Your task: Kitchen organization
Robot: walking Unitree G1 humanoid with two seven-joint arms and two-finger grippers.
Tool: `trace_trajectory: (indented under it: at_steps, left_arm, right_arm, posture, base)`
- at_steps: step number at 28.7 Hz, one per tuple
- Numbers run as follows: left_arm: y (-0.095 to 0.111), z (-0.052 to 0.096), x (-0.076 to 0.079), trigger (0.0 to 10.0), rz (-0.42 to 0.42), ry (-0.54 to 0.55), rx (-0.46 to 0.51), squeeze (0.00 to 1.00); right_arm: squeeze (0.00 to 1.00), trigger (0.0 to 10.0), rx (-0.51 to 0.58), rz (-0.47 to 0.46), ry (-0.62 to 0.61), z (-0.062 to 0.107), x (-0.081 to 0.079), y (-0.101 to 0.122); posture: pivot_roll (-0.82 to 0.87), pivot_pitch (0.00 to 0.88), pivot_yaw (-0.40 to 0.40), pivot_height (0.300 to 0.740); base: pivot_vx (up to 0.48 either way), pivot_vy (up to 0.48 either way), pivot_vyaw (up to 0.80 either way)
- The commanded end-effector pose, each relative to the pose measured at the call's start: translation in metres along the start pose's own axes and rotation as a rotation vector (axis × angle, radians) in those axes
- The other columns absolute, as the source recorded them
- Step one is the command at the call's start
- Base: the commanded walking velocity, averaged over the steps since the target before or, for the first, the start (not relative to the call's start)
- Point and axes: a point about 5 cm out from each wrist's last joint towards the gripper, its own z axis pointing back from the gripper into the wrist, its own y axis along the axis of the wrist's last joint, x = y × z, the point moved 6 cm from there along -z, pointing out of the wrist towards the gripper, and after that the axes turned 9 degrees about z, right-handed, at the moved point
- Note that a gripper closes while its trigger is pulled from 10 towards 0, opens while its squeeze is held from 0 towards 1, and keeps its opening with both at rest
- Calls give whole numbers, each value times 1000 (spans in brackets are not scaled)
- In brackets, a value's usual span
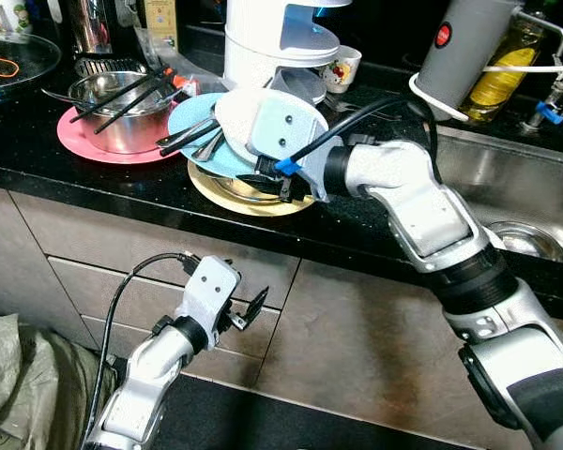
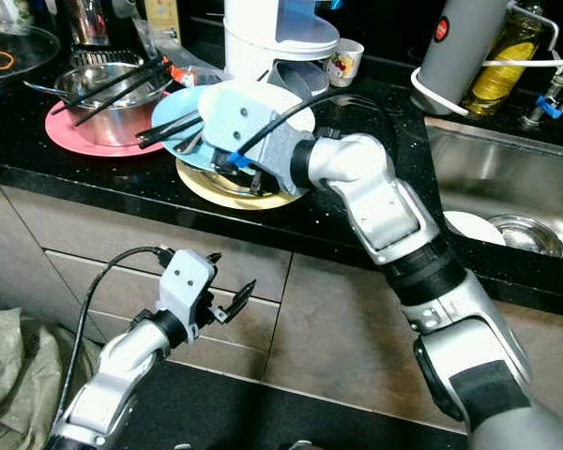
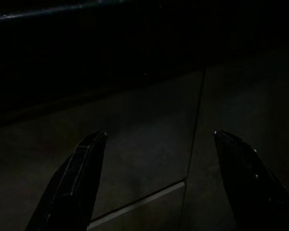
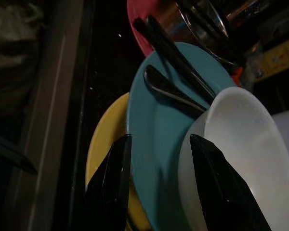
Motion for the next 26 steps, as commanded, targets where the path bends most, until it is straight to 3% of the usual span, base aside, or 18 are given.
trace_trajectory:
  at_steps: [1, 7, 8, 15, 26]
  left_arm:
    - [-6, 0, 5, 10000, 8, -8, -13, 0]
    - [-5, 0, 6, 10000, 12, -5, -10, 0]
    - [-5, 0, 5, 10000, 13, -3, -9, 0]
    - [-5, 0, 5, 10000, 17, -4, -9, 0]
    - [-5, 1, 5, 10000, 18, -5, -10, 0]
  right_arm:
    - [0, 10000, -36, 4, 11, -2, 0, -5]
    - [0, 10000, -26, -17, 4, -3, 10, -1]
    - [0, 10000, 49, -57, 9, 2, 15, 12]
    - [0, 10000, 159, -106, 17, 9, 25, 32]
    - [0, 10000, -92, -72, -65, -4, 36, -15]
  posture:
    - [132, 58, -146, 740]
    - [132, 60, -150, 740]
    - [130, 61, -150, 740]
    - [127, 58, -148, 740]
    - [131, 60, -151, 740]
  base:
    - [0, 0, 0]
    - [0, 0, 0]
    - [0, 0, 0]
    - [0, 0, 0]
    - [0, 0, 0]
